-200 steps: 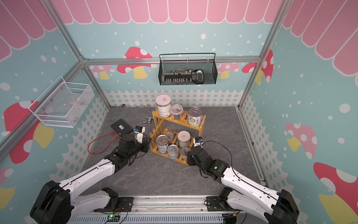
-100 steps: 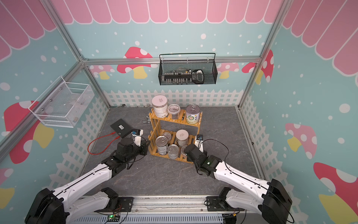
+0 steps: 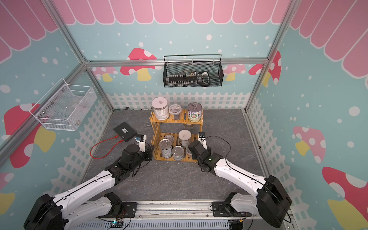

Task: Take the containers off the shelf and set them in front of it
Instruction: Adjust the shelf at the center of the board.

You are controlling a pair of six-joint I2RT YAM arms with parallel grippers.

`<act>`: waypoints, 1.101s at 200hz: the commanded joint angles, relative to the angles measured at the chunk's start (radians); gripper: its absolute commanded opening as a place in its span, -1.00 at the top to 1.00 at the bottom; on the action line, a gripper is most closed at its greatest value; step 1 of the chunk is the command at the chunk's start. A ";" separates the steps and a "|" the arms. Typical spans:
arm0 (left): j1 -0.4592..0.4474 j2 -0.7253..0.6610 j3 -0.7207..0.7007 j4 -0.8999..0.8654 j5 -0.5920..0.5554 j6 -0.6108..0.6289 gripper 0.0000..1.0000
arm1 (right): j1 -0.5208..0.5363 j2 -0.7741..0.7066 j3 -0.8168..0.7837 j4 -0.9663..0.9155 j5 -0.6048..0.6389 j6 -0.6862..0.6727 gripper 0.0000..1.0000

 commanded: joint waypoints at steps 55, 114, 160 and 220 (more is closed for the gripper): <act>-0.036 0.069 0.023 0.154 0.040 -0.041 0.76 | -0.123 0.066 0.052 0.171 -0.182 -0.276 0.72; -0.035 0.139 0.052 0.207 0.029 -0.018 0.73 | -0.160 0.089 0.065 0.192 -0.196 -0.284 0.72; -0.017 0.188 0.073 0.232 0.050 -0.011 0.72 | -0.184 0.091 0.058 0.212 -0.197 -0.288 0.70; 0.015 0.239 0.101 0.261 0.099 0.005 0.69 | -0.189 0.112 0.077 0.225 -0.192 -0.282 0.66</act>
